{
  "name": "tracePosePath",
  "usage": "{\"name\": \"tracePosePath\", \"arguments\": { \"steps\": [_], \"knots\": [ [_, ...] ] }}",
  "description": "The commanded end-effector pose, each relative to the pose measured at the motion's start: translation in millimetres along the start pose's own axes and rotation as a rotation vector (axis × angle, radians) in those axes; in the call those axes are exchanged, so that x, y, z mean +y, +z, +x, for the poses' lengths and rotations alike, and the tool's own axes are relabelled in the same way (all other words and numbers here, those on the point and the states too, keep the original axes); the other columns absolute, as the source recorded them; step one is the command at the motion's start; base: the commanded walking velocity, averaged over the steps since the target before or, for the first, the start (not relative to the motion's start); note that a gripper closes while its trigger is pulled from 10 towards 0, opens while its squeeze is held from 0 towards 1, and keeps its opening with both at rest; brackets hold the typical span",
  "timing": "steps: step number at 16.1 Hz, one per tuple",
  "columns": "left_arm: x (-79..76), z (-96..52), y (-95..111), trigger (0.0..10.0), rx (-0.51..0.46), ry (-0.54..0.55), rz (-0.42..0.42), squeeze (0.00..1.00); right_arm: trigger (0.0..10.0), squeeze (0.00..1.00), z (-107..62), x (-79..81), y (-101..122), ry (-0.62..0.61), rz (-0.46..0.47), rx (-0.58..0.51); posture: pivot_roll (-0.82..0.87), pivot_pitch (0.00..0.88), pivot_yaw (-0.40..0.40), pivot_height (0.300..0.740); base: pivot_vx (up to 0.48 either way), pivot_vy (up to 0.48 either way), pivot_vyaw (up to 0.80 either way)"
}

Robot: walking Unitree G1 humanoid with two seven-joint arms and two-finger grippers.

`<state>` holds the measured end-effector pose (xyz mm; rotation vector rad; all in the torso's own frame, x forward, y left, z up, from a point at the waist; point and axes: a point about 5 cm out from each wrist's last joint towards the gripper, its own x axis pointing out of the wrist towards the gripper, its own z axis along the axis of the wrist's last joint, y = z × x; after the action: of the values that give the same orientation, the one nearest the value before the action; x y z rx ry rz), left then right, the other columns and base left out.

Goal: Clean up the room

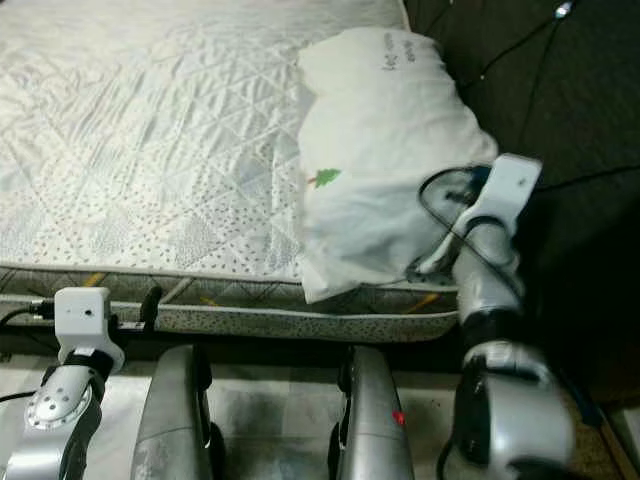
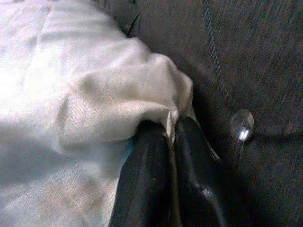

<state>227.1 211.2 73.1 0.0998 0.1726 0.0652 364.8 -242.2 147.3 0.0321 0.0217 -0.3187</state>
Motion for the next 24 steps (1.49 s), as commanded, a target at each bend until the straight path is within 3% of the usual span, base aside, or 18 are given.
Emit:
{"name": "tracePosePath", "arguments": {
  "steps": [1, 2, 7, 10, 12, 15, 18, 20, 22, 24],
  "knots": [
    [1.1, -0.1, -1.2, 10.0, 0.006, -0.003, 0.008, 0.0, 0.0, 0.0, -7.6, 11.5, 1.4, 0.066, -0.005, -0.022, 0.11, 0.087, -0.024, 0.547, 0.0, 0.0, 0.0],
    [1.2, 0.1, -0.9, 10.0, 0.005, -0.003, 0.008, 0.0, 0.0, 0.0, -11.4, 13.9, -0.8, 0.081, -0.007, -0.023, 0.11, 0.087, -0.023, 0.547, 0.0, 0.0, 0.0],
    [2.1, -0.4, -0.1, 10.0, 0.001, -0.001, 0.013, 0.0, 0.0, 0.0, -76.1, 56.3, -28.3, 0.377, -0.004, 0.016, 0.11, 0.091, -0.027, 0.547, 0.0, 0.0, 0.0],
    [2.3, -0.4, 0.1, 10.0, 0.0, -0.002, 0.016, 0.0, 0.0, 0.0, -79.0, 55.7, -25.9, 0.363, 0.002, 0.025, 0.11, 0.092, -0.022, 0.547, 0.0, 0.0, 0.0],
    [2.8, 0.1, 0.4, 10.0, -0.001, -0.001, 0.018, 0.0, 0.0, 0.0, -62.0, 38.4, -16.8, 0.276, -0.041, 0.007, 0.11, 0.092, -0.023, 0.547, 0.0, 0.0, 0.0],
    [2.5, -0.2, -0.3, 10.0, 0.001, -0.001, 0.017, 0.0, 0.0, 0.0, -22.7, -9.9, 15.6, 0.042, -0.12, -0.064, 0.11, 0.092, -0.024, 0.547, 0.0, 0.0, 0.0],
    [2.9, -1.4, -0.9, 10.0, 0.004, -0.001, 0.016, 0.0, 0.0, 0.0, -6.3, -51.9, 54.4, -0.163, -0.182, -0.191, 0.11, 0.091, -0.024, 0.547, 0.0, 0.0, 0.0],
    [4.2, -1.6, -1.2, 10.0, 0.005, 0.003, 0.017, 0.0, 0.0, 0.0, -3.1, -65.3, 56.8, -0.203, -0.197, -0.195, 0.11, 0.093, -0.022, 0.547, 0.0, 0.0, 0.0],
    [4.3, -1.3, -1.1, 10.0, 0.005, 0.001, 0.02, 0.0, 0.0, 0.0, -5.1, -67.0, 50.5, -0.206, -0.201, -0.185, 0.1, 0.093, -0.021, 0.547, 0.0, 0.0, 0.0],
    [4.6, -1.2, -1.4, 10.0, 0.005, -0.001, 0.021, 0.0, 0.0, 0.0, -20.7, -54.3, 23.8, -0.143, -0.211, -0.137, 0.1, 0.094, -0.019, 0.547, 0.0, 0.0, 0.0]
  ]
}}
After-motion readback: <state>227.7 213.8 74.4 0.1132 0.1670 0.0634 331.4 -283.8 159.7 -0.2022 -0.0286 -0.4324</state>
